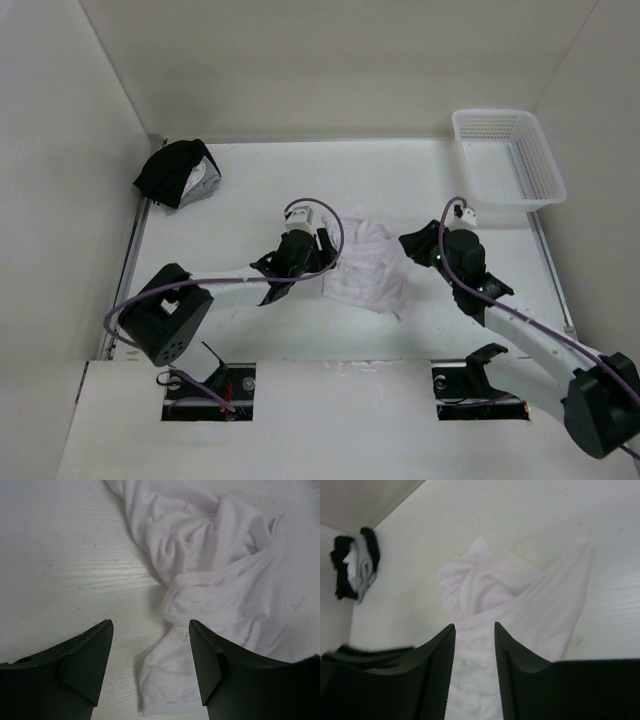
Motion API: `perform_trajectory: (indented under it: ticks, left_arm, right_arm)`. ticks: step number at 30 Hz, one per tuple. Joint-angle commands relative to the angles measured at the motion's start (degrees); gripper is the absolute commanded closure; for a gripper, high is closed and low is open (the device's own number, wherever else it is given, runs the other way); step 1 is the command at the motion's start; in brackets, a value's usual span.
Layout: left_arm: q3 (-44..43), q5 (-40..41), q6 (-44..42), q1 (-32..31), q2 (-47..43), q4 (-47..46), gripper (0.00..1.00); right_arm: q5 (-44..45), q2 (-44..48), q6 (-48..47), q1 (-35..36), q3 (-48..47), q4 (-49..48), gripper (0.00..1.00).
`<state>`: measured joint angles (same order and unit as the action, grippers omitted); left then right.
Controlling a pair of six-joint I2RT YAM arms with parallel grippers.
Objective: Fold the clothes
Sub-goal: Move the tank top to the center of the board, then flatten the tank top out
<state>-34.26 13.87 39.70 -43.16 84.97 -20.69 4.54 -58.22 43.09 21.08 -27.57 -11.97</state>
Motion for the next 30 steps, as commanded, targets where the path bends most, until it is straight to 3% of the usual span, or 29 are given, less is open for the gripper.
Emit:
perform_trajectory:
  ticks: [1, 4, 8, 10, 13, 15, 18, 22, 26, 30]
  left_arm:
    - [-7.5, -1.9, -6.3, 0.4, 7.0, -2.9, 0.39]
    - [-10.6, -6.4, -6.0, 0.9, 11.9, -3.4, 0.41]
    - [-12.8, -8.0, -5.4, 1.3, 15.5, -5.5, 0.47]
    - [-13.3, -8.0, -5.0, 1.8, 16.2, -5.9, 0.57]
    - [-12.9, -8.0, -3.4, 2.9, 15.8, -5.9, 0.79]
    - [-11.3, -8.1, -1.7, 3.8, 14.3, -6.6, 0.88]
    - [-7.5, -9.4, 2.0, 6.5, 11.1, -8.7, 0.93]
    - [-4.4, -10.2, 4.4, 8.0, 8.9, -8.9, 0.94]
    - [-2.7, -13.6, 6.5, 8.8, 9.2, -10.5, 0.94]
    - [-1.6, -16.1, 9.0, 10.5, 10.2, -12.7, 0.94]
  right_arm:
    - [4.7, 6.6, -3.5, 10.0, 2.0, 7.4, 0.75]
    - [5.8, 7.7, -1.8, 14.4, 3.3, 9.5, 0.82]
    - [6.2, 8.0, 0.7, 20.6, 5.7, 7.7, 0.81]
    - [6.3, 6.2, 1.4, 24.2, 5.8, 6.5, 0.78]
    - [7.3, -0.9, 2.2, 31.1, 5.2, 1.4, 0.63]
    - [8.6, -5.6, 2.3, 33.3, 4.1, -1.6, 0.57]
    - [10.0, -14.6, 2.2, 35.6, -0.2, -4.8, 0.51]
    - [16.4, -26.1, -0.1, 38.8, -8.3, -5.0, 0.51]
    - [23.2, -31.8, -0.9, 42.1, -14.0, -1.9, 0.51]
    - [24.6, -37.0, -2.8, 45.3, -19.9, 1.1, 0.48]
